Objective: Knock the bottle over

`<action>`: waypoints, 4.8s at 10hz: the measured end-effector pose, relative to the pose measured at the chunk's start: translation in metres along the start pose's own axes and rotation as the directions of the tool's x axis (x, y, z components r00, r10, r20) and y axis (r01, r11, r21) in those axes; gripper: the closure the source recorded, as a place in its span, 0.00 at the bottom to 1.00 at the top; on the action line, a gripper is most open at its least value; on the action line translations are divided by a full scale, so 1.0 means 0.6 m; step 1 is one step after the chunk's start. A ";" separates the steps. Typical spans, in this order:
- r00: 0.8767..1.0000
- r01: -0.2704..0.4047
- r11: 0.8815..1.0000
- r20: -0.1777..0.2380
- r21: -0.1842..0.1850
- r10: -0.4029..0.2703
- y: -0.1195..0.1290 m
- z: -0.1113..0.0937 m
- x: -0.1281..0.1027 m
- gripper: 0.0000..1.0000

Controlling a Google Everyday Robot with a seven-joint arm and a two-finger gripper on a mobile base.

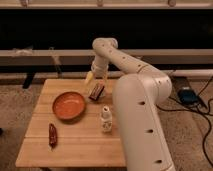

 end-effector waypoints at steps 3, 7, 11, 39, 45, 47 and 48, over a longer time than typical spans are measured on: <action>1.000 0.000 1.000 0.000 0.000 0.000 0.000 0.000 0.000 0.20; 1.000 0.000 1.000 0.000 0.000 0.000 0.000 0.000 0.000 0.20; 1.000 0.000 1.000 0.000 0.000 0.000 0.000 0.000 0.000 0.20; 0.987 -0.045 0.991 -0.158 -0.124 0.025 0.175 -0.130 0.367 0.20; 0.979 -0.020 0.980 -0.202 -0.196 -0.020 0.214 -0.139 0.376 0.20; 0.978 -0.021 0.979 -0.208 -0.204 -0.022 0.216 -0.137 0.380 0.20; 0.978 -0.021 0.979 -0.207 -0.204 -0.022 0.216 -0.138 0.378 0.20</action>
